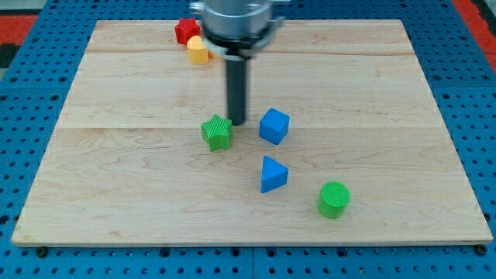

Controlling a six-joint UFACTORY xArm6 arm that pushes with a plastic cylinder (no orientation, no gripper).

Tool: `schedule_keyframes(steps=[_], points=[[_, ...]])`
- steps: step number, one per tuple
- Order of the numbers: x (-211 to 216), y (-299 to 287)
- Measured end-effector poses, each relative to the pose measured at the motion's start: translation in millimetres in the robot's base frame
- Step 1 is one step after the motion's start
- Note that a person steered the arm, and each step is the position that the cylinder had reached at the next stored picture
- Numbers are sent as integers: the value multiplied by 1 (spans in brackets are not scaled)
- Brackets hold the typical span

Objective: Push the green star to the left center of the board

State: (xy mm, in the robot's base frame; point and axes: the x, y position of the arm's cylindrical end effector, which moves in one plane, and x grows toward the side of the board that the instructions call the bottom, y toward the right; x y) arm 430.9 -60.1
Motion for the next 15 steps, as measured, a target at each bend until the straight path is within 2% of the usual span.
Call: schedule_keyframes(steps=[1, 2, 4, 5, 7, 8, 9, 10, 11, 12, 13, 14, 15], points=[[45, -65], [65, -64], [25, -26], [31, 16], [89, 10], [97, 42], [132, 16], [109, -71], [73, -124], [50, -130], [34, -176], [28, -232], [46, -226]])
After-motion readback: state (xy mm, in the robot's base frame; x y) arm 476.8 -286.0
